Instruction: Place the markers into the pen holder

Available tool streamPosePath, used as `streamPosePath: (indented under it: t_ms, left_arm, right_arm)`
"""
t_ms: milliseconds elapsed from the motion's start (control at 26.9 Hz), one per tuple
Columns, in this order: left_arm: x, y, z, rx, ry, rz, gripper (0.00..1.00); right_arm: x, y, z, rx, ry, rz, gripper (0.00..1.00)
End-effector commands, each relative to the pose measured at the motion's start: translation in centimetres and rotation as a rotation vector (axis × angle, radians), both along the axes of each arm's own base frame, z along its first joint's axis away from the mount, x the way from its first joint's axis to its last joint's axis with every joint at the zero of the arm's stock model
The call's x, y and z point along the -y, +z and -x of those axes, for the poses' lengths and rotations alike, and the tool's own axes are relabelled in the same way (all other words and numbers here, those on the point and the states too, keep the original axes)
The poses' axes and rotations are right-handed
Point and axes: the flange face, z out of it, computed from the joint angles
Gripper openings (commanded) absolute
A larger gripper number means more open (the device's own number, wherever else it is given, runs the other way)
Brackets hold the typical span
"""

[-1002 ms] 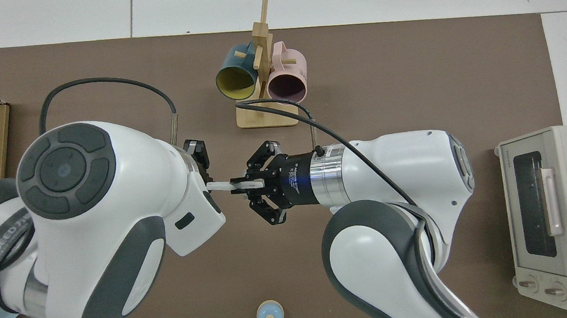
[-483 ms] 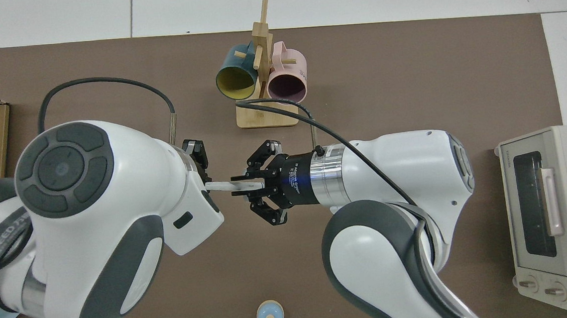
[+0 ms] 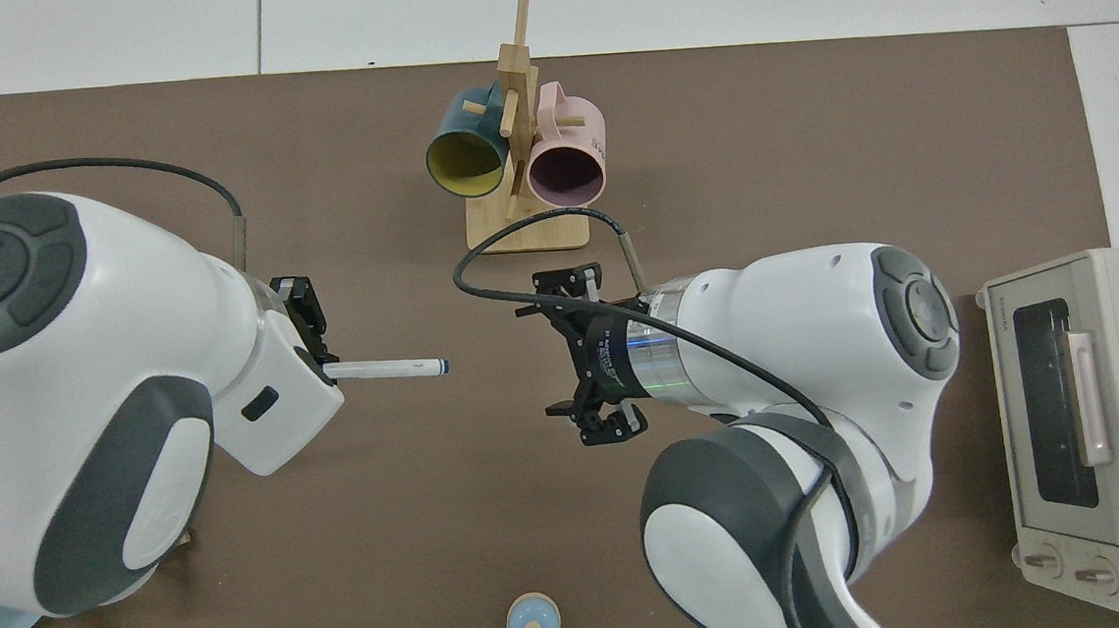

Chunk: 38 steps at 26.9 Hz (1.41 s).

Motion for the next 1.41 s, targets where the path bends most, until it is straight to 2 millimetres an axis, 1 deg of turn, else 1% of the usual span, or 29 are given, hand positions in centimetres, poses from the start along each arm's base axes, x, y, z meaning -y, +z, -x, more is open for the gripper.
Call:
streamPosePath:
  t_ms: [0,37,111,223,371,408,483,594,742,854,891,928,965,1002,1039,1076,1114,1188,1299,1336,1373]
  left_arm:
    - [-5.2,-0.1,-0.2,-0.039,0.037,-0.023,0.00]
    - [-6.6,-0.3,-0.5,-0.048,0.035,-0.028,0.00]
    - [-8.8,-0.2,-1.1,-0.042,0.005,-0.051,0.00]
    - [-12.1,0.0,-1.7,-0.030,-0.047,-0.137,0.00]
    - [-16.7,0.1,-2.1,-0.037,-0.001,-0.223,0.00]
    - [-17.5,0.1,-2.1,-0.036,0.007,-0.242,0.00]
    - [-18.8,0.2,-2.2,-0.035,0.011,-0.290,0.00]
    - [-20.5,0.8,-2.3,-0.026,0.012,-0.385,0.00]
    - [-22.3,1.6,-2.4,-0.017,0.025,-0.481,0.00]
    - [-23.6,2.3,-2.5,-0.024,0.037,-0.540,0.00]
    - [-24.2,2.6,-2.6,-0.024,0.045,-0.569,0.00]
    - [-24.8,2.9,-2.8,-0.022,0.049,-0.598,0.00]
    - [-25.2,3.2,-2.9,-0.018,0.050,-0.628,0.00]
    - [-25.7,3.6,-3.0,-0.014,0.053,-0.656,0.00]
    - [-26.4,4.0,-3.1,-0.009,0.059,-0.685,0.00]
    - [-27.0,4.4,-3.2,-0.006,0.066,-0.712,0.00]
    - [-27.6,4.7,-3.3,-0.001,0.072,-0.736,0.00]
    - [-28.9,4.8,-3.5,0.004,0.081,-0.772,0.00]
    - [-31.5,5.4,-3.9,0.020,0.110,-0.807,0.00]
    - [-32.3,5.7,-4.2,0.033,0.116,-0.817,0.00]
    - [-33.4,6.0,-4.3,0.045,0.126,-0.822,0.00]
  right_arm:
    - [5.3,0.9,-0.5,0.067,0.180,0.166,1.00]
    - [6.7,0.8,-0.7,0.075,0.234,0.202,1.00]
    - [9.1,0.8,-1.1,0.098,0.326,0.266,1.00]
    - [13.5,1.7,-1.7,0.147,0.457,0.353,1.00]
    - [18.8,3.1,-1.9,0.207,0.620,0.421,1.00]
    - [20.0,3.4,-1.9,0.221,0.660,0.434,1.00]
    - [22.0,4.2,-1.8,0.253,0.740,0.460,1.00]
    - [24.1,5.4,-1.5,0.297,0.884,0.531,1.00]
    - [24.9,7.1,-1.1,0.366,1.084,0.602,1.00]
    - [25.6,8.0,-1.2,0.398,1.218,0.587,1.00]
    - [26.2,8.5,-1.5,0.402,1.243,0.588,1.00]
    - [26.7,9.2,-1.7,0.413,1.250,0.583,1.00]
    - [27.0,9.2,-1.9,0.411,1.264,0.568,1.00]
    - [27.5,8.7,-2.0,0.387,1.279,0.560,1.00]
    - [27.8,8.6,-2.3,0.377,1.290,0.554,1.00]
    - [27.9,9.2,-2.5,0.387,1.300,0.556,1.00]
    - [27.9,9.6,-2.7,0.393,1.310,0.560,1.00]
    - [27.9,9.6,-2.5,0.369,1.323,0.540,1.00]
    - [27.9,9.4,-2.1,0.337,1.331,0.519,1.00]
    - [27.7,9.3,-2.1,0.338,1.333,0.517,1.00]
    - [27.7,9.5,-2.0,0.339,1.332,0.522,1.00]
